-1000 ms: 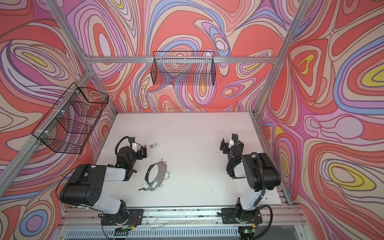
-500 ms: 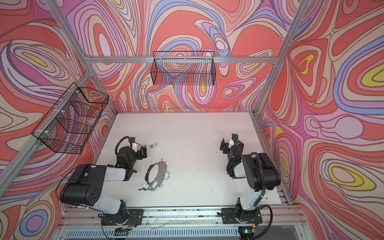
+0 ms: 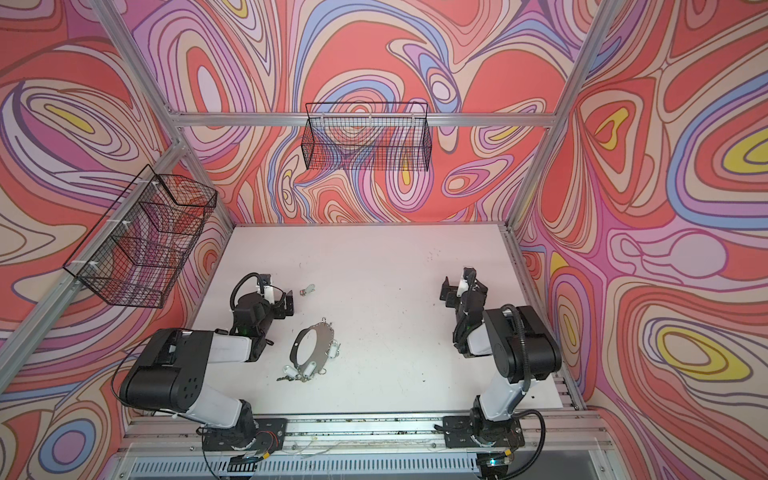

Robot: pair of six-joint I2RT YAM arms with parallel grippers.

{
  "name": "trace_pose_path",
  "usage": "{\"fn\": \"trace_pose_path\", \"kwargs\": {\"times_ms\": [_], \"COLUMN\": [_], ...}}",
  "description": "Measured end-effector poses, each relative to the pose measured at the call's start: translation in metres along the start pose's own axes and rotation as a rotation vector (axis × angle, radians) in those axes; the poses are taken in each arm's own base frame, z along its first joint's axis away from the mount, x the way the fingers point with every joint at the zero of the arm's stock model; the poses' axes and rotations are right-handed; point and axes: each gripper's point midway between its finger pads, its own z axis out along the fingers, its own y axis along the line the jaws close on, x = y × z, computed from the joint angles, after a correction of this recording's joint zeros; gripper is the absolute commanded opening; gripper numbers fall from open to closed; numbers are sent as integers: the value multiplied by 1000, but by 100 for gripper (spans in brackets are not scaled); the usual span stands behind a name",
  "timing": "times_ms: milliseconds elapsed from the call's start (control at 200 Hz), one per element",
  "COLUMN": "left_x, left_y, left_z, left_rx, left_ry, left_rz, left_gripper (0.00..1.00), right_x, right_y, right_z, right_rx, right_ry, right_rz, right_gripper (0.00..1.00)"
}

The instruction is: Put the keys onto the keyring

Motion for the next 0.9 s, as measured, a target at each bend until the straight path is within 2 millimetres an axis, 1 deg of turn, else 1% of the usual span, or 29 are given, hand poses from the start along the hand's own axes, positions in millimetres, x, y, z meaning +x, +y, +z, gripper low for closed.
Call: {"fn": "trace_pose_path", "kwargs": {"times_ms": [135,175,215,260,310,356,421,441,491,551,616,681,771,811,856,901], "left_x": [-1,-8,-19,-39,-70,-99,-135,-146,-165,-179,-179,-168,-146,-132,-118,-105], "left_y": [1,4,8,17,28,39,49,51,54,53,48,41,28,21,12,-1], "left_z": [1,0,-1,-4,-9,-17,-31,-37,-48,-61,-73,-84,-97,-102,-107,-112], "left_rx": [-4,-20,-45,-94,-153,-208,-252,-261,-267,-251,-223,-181,-115,-86,-56,-19], "left_ry": [27,38,37,25,-9,-36,-66,-73,-76,-61,-31,11,64,96,133,172], "left_rz": [2,-1,-13,-45,-99,-160,-235,-268,-321,-372,-413,-450,-500,-523,-540,-549], "left_gripper": [100,100,100,100,100,100,100,100,100,100,100,100,100,96,94,90], "right_x": [0,-2,-6,-14,-30,-45,-66,-69,-87,-109,-129,-136,-131,-128,-124,-121], "right_y": [0,-1,-2,-4,-7,-10,-17,-19,-21,-21,-18,-13,-7,-4,0,6], "right_z": [0,-1,-2,-6,-11,-16,-25,-26,-28,-28,-29,-30,-35,-37,-40,-43], "right_rx": [1,4,10,19,31,46,78,87,100,94,76,49,11,-8,-35,-68], "right_ry": [-1,-2,-7,-18,-48,-76,-107,-106,-116,-123,-130,-117,-85,-71,-52,-33], "right_rz": [3,3,5,10,21,42,114,138,212,285,362,423,480,500,518,529], "right_gripper": [98,98,98,98,98,98,98,98,98,98,98,98,98,98,98,98]}}
